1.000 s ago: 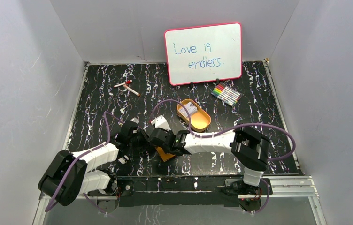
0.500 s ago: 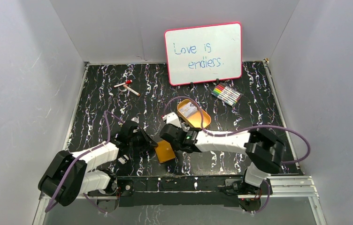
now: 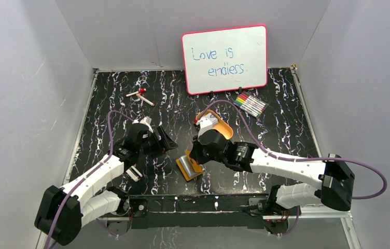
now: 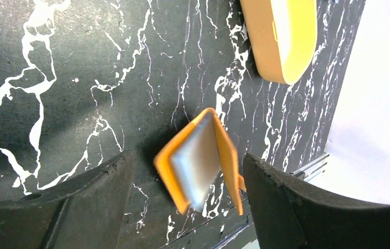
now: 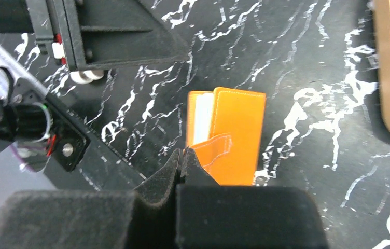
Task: Put the credit cards into the card holder
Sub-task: Open the card holder at the center of the board.
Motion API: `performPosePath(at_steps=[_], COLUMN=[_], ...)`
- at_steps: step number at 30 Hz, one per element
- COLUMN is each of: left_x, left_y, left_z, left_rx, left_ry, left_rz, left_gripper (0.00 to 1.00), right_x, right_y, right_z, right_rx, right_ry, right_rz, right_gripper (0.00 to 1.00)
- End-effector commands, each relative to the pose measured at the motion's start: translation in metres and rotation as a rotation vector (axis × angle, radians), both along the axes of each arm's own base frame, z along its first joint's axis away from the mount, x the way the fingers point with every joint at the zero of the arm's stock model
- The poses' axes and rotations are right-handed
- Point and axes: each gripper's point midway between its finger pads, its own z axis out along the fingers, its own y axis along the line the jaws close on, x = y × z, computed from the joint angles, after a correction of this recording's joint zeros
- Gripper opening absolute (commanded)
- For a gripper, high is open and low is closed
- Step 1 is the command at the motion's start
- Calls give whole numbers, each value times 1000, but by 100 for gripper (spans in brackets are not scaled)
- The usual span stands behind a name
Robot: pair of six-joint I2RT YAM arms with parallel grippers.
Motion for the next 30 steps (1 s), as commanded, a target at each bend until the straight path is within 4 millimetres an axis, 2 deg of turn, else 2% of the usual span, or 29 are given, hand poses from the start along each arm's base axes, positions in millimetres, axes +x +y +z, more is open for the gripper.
performPosePath(at_steps=[1, 4, 6, 11, 16, 18, 25, 30], left_x=[-15, -24, -28, -35, -34, -33, -35, -37], left_y=[-2, 0, 2, 5, 6, 4, -6, -19], left_z=[1, -8, -13, -27, -34, -35, -42, -41], left_rx=[-33, -64, -72, -59, -51, -52, -82, -101], left_ry=[-3, 17, 33, 73, 84, 86, 115, 105], left_rz=[-51, -32, -18, -9, -5, -10, -53, -103], left_gripper=[74, 74, 74, 71, 69, 69, 69, 69], right_x=[-14, -10, -3, 12, 15, 13, 7, 5], right_y=[29, 33, 24, -21, -71, -85, -110, -133], right_z=[14, 10, -1, -26, -44, -48, -56, -56], right_rx=[135, 143, 92, -26, -61, -69, -93, -189], right_ry=[26, 30, 37, 34, 40, 46, 66, 53], right_rz=[109, 85, 23, -195, -390, -434, -503, -534], right_gripper=[0, 0, 0, 0, 0, 0, 0, 0])
